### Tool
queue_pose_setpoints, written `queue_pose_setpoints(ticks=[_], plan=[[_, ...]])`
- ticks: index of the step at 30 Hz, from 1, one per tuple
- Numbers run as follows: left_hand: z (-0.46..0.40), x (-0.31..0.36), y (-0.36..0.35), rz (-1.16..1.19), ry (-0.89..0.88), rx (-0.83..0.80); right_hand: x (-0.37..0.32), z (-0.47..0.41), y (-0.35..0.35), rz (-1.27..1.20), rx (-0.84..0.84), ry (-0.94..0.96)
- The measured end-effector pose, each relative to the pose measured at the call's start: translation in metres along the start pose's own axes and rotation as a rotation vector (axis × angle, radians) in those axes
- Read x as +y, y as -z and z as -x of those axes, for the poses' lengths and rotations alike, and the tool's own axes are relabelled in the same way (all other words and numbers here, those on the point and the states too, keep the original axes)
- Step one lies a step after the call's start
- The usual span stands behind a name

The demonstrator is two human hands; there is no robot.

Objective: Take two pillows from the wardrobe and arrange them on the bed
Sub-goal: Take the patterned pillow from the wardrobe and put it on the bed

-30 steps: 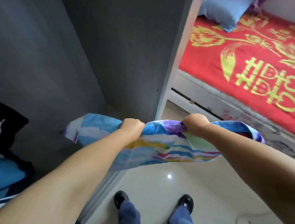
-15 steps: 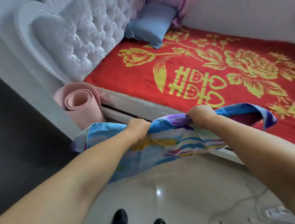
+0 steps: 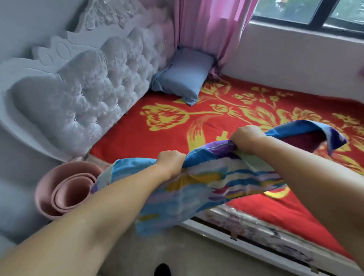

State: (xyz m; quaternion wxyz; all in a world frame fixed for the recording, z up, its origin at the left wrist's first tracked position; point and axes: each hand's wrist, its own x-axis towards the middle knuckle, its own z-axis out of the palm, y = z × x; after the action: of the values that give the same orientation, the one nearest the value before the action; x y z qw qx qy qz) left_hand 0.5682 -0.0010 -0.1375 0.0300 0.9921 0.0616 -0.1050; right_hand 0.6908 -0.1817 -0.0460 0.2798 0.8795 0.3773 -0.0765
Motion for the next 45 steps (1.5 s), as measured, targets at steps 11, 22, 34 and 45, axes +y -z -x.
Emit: queue_pose_setpoints(ticks=[11, 22, 34, 45], plan=[[-0.166, -0.153, 0.039, -0.008, 0.192, 0.013, 0.012, -0.254, 0.064, -0.052, 0.045, 0.078], [-0.328, -0.297, -0.04, 0.132, 0.39, -0.008, -0.03, -0.509, 0.032, -0.269, 0.026, 0.172], [-0.435, -0.415, -0.178, 0.436, 0.3, -0.444, -0.163, -0.535, -0.135, -1.072, -0.368, -0.182], [-0.536, -0.445, -0.202, 0.626, 0.414, -0.411, -0.239, -0.497, -0.201, -1.951, -0.226, -1.684]])
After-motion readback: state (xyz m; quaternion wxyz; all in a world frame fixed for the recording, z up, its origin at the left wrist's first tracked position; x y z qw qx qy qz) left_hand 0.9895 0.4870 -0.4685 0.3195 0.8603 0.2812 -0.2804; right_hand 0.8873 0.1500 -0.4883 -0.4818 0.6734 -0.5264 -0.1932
